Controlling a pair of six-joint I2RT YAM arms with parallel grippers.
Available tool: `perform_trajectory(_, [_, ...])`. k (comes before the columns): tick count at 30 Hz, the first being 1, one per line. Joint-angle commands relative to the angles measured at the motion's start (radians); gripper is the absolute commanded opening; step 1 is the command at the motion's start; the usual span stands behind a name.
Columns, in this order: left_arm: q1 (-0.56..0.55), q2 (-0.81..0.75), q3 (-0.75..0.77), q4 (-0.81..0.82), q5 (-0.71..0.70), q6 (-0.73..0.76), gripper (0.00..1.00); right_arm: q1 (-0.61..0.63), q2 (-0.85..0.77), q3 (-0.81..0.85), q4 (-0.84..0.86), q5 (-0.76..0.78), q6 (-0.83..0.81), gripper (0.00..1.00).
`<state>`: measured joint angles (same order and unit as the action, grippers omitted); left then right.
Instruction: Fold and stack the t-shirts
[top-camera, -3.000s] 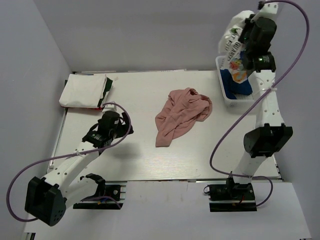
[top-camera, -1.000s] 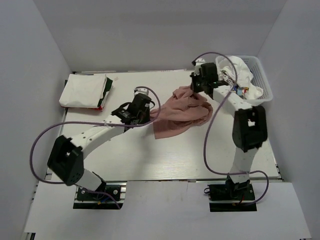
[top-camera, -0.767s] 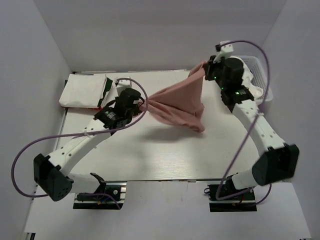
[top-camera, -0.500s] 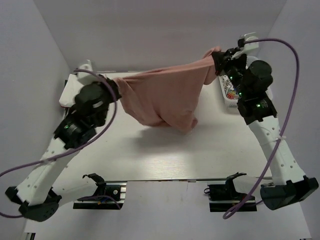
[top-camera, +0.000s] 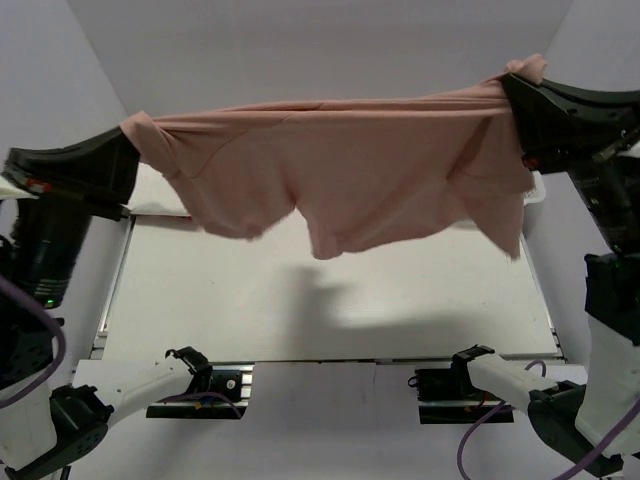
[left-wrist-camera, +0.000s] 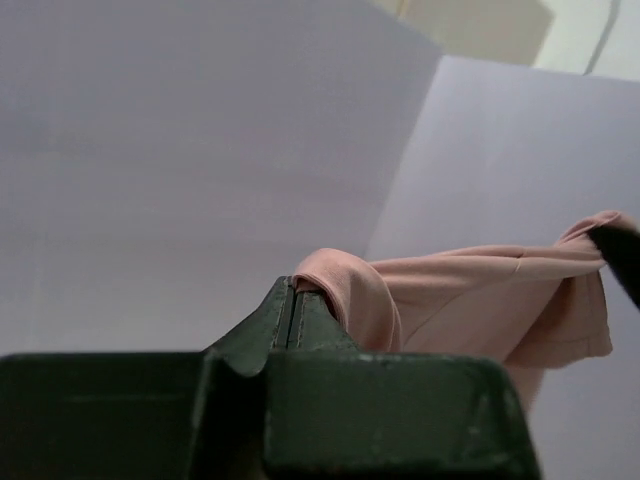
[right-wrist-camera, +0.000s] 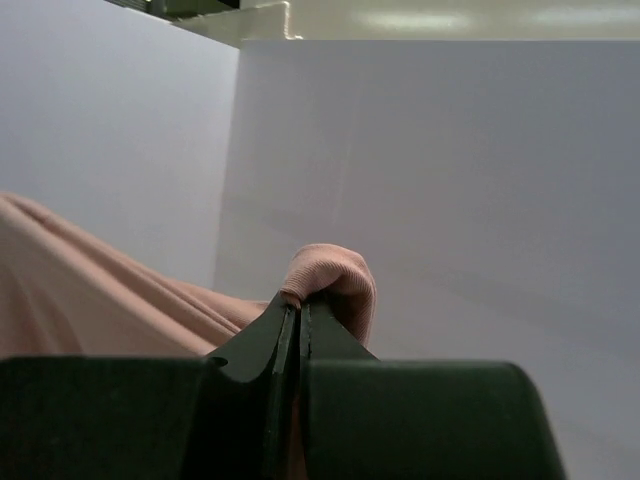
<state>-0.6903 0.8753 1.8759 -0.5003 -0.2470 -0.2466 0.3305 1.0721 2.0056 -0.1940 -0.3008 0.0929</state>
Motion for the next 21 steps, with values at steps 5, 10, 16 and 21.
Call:
perform_trajectory(5, [0.012, 0.067, 0.163, 0.057, -0.152, 0.184, 0.0, -0.038, -0.001, -0.031, -0.042, 0.098, -0.035, 0.0])
perform_trajectory(10, [0.002, 0.126, -0.107, 0.196, -0.409, 0.246, 0.0, -0.038, -0.001, -0.304, 0.033, -0.044, 0.011, 0.0])
perform_trajectory(16, [0.073, 0.195, -0.601, 0.48, -0.646, 0.265, 0.0, -0.033, 0.087, -0.738, 0.234, 0.032, 0.042, 0.0])
perform_trajectory(21, [0.293, 0.492, -0.689, 0.406, -0.596, 0.0, 0.24, -0.031, 0.334, -0.841, 0.242, 0.084, 0.016, 0.35])
